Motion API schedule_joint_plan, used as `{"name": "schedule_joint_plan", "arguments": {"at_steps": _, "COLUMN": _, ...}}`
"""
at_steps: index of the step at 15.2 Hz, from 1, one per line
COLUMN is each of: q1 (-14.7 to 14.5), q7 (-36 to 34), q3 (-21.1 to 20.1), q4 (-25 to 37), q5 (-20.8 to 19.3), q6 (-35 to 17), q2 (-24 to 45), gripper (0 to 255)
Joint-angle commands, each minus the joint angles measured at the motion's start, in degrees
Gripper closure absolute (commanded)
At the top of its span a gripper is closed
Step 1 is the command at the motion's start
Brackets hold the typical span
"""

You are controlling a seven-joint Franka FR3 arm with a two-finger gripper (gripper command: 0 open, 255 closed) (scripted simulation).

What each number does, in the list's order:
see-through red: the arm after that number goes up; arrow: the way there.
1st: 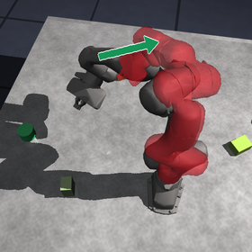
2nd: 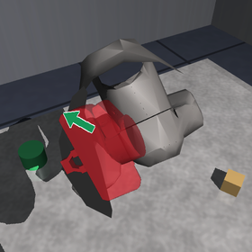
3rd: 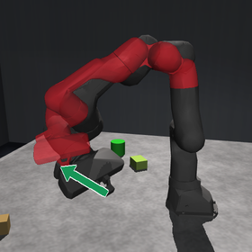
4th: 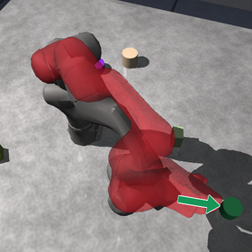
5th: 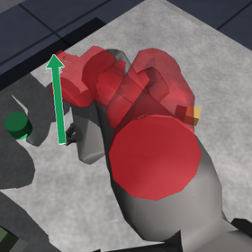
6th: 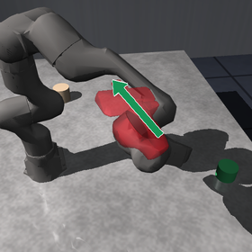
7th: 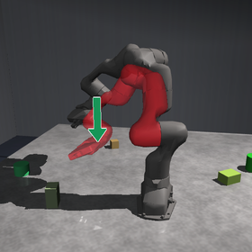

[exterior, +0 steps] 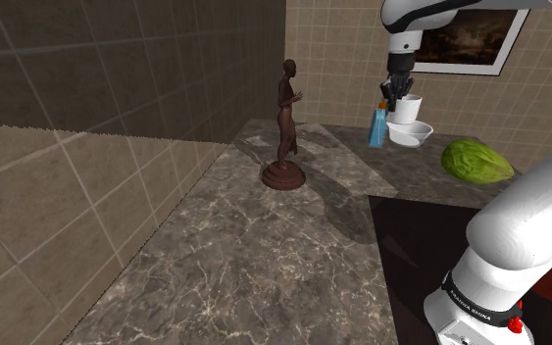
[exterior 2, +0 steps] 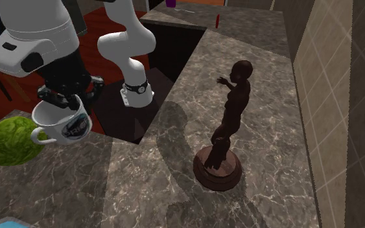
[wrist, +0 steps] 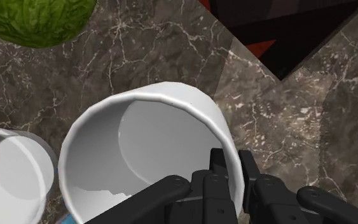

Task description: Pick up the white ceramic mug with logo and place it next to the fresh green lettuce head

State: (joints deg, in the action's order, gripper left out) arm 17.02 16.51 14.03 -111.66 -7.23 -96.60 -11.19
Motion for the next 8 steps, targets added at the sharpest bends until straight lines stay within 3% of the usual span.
{"name": "schedule_joint_plan", "arguments": {"at_steps": 1, "q1": 1.3, "q7": 3.0, "q3": 1.8, "q4": -0.2, "q5": -0.6, "q6": -0.3, "q2": -0.2, "gripper": 255}}
{"name": "schedule_joint_plan", "arguments": {"at_steps": 8, "q1": 5.3, "q7": 13.0, "q3": 7.8, "q4": 2.5, "q5": -1.5, "q6": -1.1, "q2": 2.3, "gripper": 255}}
